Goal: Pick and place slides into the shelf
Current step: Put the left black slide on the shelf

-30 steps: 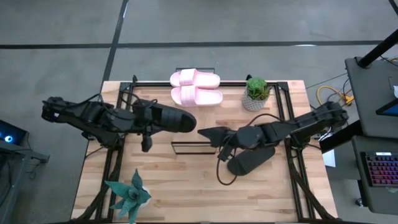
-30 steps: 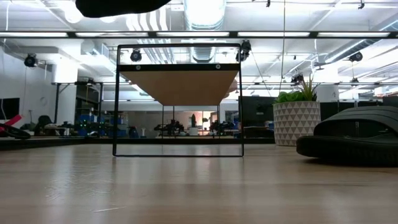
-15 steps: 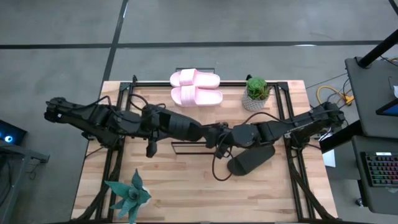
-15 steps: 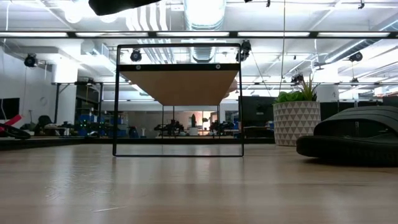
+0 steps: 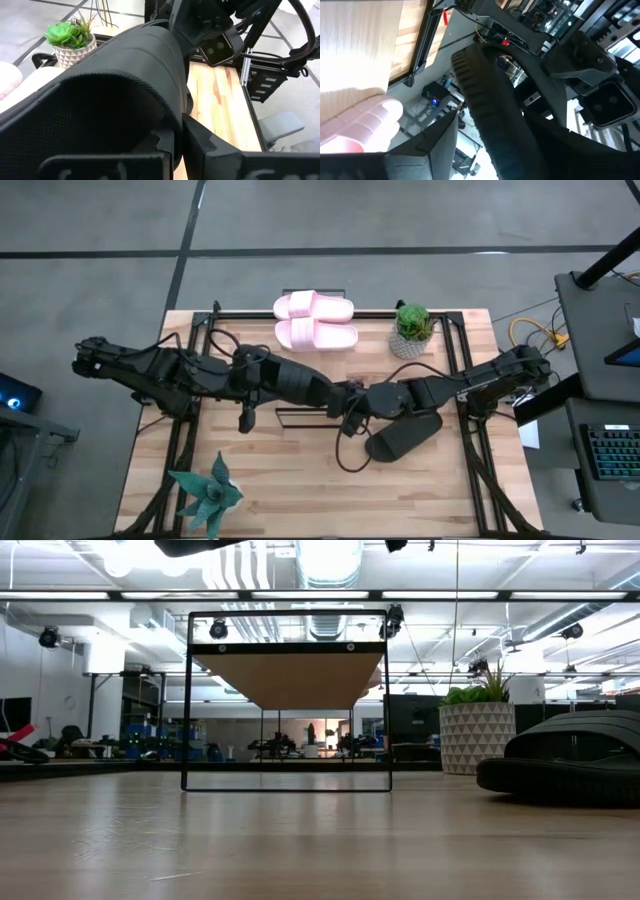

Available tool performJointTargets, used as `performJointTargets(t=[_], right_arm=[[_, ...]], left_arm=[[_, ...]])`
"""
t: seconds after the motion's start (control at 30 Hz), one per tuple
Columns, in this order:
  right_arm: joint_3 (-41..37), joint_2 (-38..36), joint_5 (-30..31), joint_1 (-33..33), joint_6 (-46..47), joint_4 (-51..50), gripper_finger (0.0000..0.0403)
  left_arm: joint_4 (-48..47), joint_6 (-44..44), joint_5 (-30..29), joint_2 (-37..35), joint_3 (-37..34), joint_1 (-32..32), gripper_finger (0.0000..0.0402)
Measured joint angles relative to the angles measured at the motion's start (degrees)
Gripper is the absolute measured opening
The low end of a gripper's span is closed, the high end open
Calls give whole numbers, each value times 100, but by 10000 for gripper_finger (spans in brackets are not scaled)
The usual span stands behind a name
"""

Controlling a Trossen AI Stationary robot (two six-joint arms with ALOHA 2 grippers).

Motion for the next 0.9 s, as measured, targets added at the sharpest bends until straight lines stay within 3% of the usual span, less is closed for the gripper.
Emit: performJointTargets(t=[0.13,0.37,0.53,0.7,0.9], right_arm=[[0,0,-5,1,174,7,171],[-22,0,37,8,358,-77,31],[-24,-36,61,-24,847,-72,31],[-39,-270,33,-56,1497,-262,31],[-98,-916,-676,-264,2620,-825,31]], left_arm=[[10,38,-2,-4,-4,0,0],[173,669,-21,22,-33,2,11],[228,1477,-139,121,-37,2,49],[610,2531,-269,275,-39,2,112],[622,3541,-262,192,-70,0,175]])
